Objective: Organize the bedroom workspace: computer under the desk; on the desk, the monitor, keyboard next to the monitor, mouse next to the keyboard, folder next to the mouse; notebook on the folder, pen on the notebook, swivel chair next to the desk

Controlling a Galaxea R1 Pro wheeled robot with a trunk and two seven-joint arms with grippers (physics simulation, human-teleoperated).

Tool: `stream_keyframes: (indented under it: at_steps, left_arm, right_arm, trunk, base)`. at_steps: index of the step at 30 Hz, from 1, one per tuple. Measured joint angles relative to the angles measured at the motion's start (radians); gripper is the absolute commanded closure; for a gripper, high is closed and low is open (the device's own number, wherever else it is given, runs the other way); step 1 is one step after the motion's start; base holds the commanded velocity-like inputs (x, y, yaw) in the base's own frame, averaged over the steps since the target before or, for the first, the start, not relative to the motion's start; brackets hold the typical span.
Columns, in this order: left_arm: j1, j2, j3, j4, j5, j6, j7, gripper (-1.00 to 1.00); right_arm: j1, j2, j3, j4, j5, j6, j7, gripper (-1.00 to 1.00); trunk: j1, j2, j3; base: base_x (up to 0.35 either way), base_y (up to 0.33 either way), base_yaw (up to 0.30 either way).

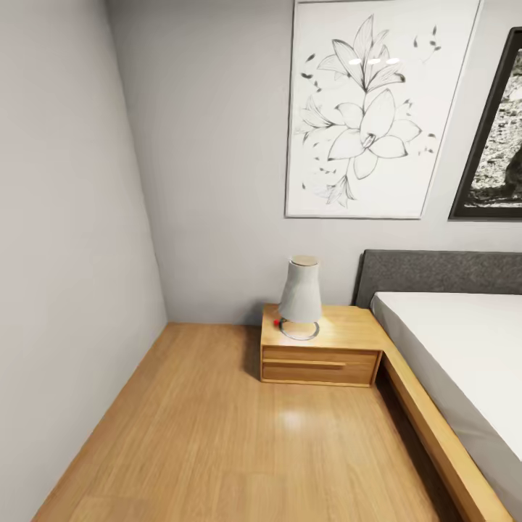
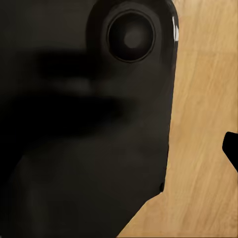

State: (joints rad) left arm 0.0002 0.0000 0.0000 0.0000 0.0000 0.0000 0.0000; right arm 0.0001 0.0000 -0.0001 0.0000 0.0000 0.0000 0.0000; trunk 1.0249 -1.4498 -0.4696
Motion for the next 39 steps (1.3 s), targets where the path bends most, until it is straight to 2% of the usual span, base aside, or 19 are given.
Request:
stream_keyframes:
  at_steps: [5,12,31,39]
  left_arm:
    - [-0.002,-0.022,0.000,-0.019,-0.001,-0.003,0.003,-1.00]
    - [-0.002,-0.060,-0.001,-0.021,-0.001,-0.002,0.004,-1.00]
    - [-0.002,-0.064,-0.003,-0.021,-0.001,0.003,0.004,-1.00]
    - [-0.002,-0.064,-0.003,-0.021,-0.001,0.004,0.005,-1.00]
  right_arm:
    - [-0.021,0.022,0.003,-0.018,0.021,0.019,0.007,-1.00]
    - [-0.024,0.024,0.001,-0.022,0.015,-0.002,0.006,-1.00]
    - [-0.024,0.025,-0.003,-0.022,0.010,-0.103,0.006,-1.00]
    - [-0.024,0.026,-0.005,-0.021,0.008,-0.102,0.006,-1.00]
  trunk:
    - [-0.015,0.028,0.013]
    - [-0.042,0.077,0.035]
    - [-0.115,0.210,0.094]
    - [-0.145,0.266,0.120]
  base:
    - [0.000,0.000,0.000]
    - [0.000,0.000,0.000]
    - [0.000,0.000,0.000]
    - [0.000,0.000,0.000]
